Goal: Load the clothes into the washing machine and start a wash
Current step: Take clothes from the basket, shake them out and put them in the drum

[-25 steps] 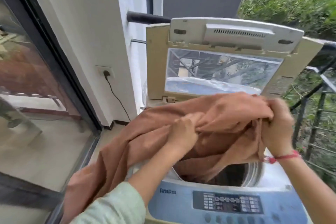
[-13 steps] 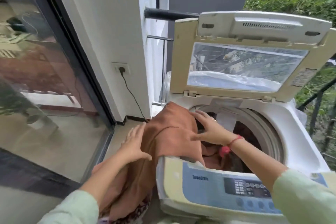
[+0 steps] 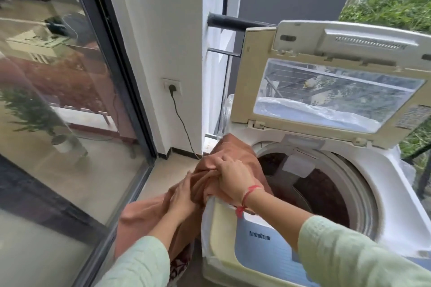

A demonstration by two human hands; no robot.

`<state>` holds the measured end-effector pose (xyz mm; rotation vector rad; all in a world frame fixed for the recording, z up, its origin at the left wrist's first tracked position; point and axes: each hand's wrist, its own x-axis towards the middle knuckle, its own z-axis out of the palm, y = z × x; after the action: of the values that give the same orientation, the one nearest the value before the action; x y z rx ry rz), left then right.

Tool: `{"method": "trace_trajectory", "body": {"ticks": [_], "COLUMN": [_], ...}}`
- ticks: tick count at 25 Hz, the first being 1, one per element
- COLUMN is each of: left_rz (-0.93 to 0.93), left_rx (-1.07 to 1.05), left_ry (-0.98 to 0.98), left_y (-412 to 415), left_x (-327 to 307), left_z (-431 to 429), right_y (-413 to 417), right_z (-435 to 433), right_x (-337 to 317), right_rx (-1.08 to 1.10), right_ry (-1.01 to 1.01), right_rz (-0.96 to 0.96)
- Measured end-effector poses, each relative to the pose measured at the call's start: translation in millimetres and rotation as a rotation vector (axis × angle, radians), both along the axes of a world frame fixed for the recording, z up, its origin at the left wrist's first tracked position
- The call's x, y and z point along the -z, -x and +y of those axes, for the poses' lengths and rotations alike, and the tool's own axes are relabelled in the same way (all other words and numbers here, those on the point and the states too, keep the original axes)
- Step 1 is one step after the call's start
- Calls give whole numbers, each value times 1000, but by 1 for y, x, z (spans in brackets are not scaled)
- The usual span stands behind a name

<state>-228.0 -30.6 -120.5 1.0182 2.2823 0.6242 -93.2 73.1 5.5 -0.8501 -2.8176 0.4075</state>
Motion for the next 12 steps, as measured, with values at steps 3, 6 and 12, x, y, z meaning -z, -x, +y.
{"method": "trace_trajectory", "body": {"ticks": [3,6,12], "left_rz": [19,88,351], "left_rx": [-36,11,230], "left_ry": [-214,-432,-832], "left_y": [-14,-35,-139], "left_x": [-22,-76,-222], "left_z": [7,24,88], "right_y": [-57,-114,-234], "right_z": [21,43,94], "right_x": [-17,-62,-173], "right_rx": [47,94,418], "right_ry": [212,189,-201], "right_rz": [306,466,852]}}
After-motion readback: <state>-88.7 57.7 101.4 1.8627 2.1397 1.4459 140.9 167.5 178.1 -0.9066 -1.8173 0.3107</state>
